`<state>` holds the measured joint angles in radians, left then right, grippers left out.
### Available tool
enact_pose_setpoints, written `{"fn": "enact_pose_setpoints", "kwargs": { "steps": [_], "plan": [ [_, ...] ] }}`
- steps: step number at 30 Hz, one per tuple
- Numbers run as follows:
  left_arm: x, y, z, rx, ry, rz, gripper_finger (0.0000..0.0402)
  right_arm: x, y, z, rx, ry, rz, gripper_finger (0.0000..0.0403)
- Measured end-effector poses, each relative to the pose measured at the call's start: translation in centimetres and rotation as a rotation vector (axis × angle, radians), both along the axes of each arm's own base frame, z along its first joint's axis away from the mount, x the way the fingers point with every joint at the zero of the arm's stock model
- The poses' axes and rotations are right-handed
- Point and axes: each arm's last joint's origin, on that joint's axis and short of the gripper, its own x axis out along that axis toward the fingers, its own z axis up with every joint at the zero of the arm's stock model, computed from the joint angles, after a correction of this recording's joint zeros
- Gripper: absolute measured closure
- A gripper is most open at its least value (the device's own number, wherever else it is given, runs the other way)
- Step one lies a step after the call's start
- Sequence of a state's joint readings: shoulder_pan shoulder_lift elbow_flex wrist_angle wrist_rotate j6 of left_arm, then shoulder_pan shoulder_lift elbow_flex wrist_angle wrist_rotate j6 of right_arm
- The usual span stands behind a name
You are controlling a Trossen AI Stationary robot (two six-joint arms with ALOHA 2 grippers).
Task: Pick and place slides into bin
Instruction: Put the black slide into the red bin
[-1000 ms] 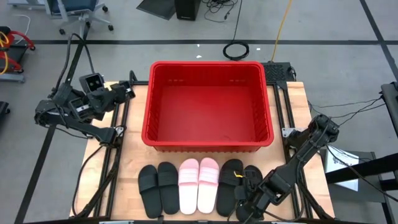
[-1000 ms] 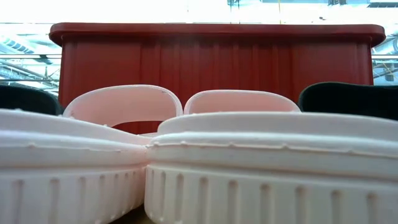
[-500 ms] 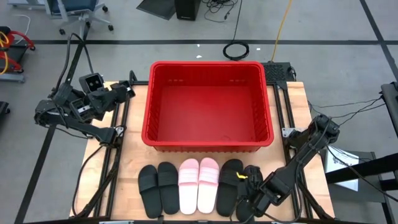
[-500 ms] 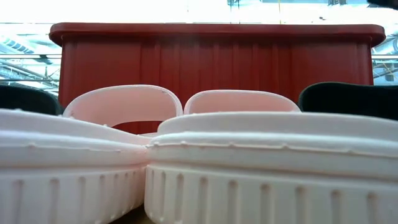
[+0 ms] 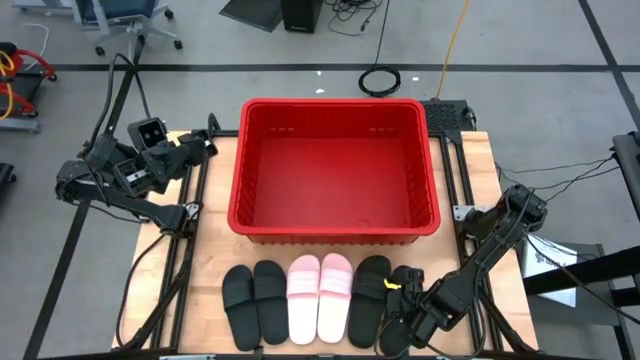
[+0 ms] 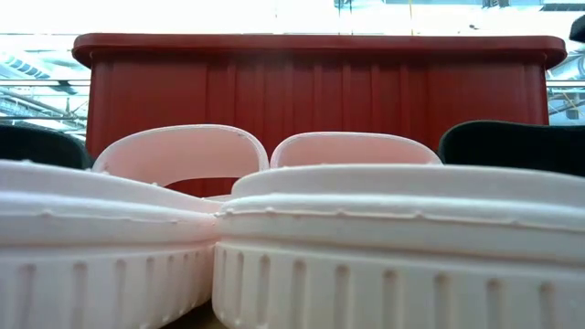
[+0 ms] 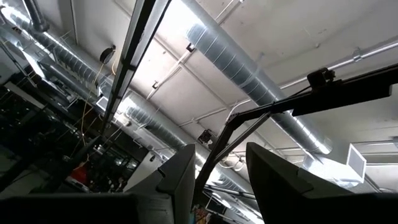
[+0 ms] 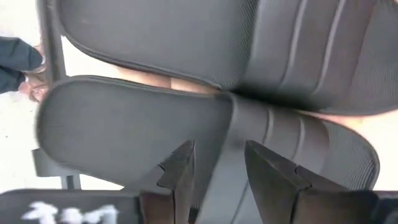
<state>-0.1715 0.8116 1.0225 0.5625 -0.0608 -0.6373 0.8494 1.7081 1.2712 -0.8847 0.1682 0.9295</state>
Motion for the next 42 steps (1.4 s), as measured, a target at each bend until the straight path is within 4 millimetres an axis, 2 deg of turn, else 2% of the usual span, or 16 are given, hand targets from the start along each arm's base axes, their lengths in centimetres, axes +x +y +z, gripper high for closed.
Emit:
{"fn": "enact_pose_setpoints", "kwargs": {
  "steps": [10, 14, 22, 26, 30, 42],
  "plan": [
    [0.0, 0.0, 0.0, -0.002, 0.0, -0.002, 0.0254, -1.2, -1.2, -2.5, -0.045, 0.068, -0.074, 0.0273],
    [0.1, 0.0, -0.1, 0.001, 0.019, -0.002, 0.0254, -1.4, -1.5, -2.6, -0.076, 0.083, -0.082, 0.0273],
    [0.3, -0.1, -0.4, 0.004, 0.051, -0.003, 0.0254, -1.2, -1.3, -2.5, -0.024, 0.076, -0.133, 0.0273],
    [0.3, -0.1, -0.4, 0.002, 0.051, -0.005, 0.0254, -0.7, -0.6, -1.1, 0.087, -0.013, -0.12, 0.0273],
    [0.3, -0.1, -0.4, -0.007, 0.052, -0.013, 0.0254, -0.4, -0.4, 0.5, 0.112, -0.095, -0.13, 0.0273],
    [0.4, -0.1, -0.5, -0.016, 0.067, -0.05, 0.0254, -0.3, 0.2, 1.0, 0.151, -0.135, -0.12, 0.0273]
  ]
}}
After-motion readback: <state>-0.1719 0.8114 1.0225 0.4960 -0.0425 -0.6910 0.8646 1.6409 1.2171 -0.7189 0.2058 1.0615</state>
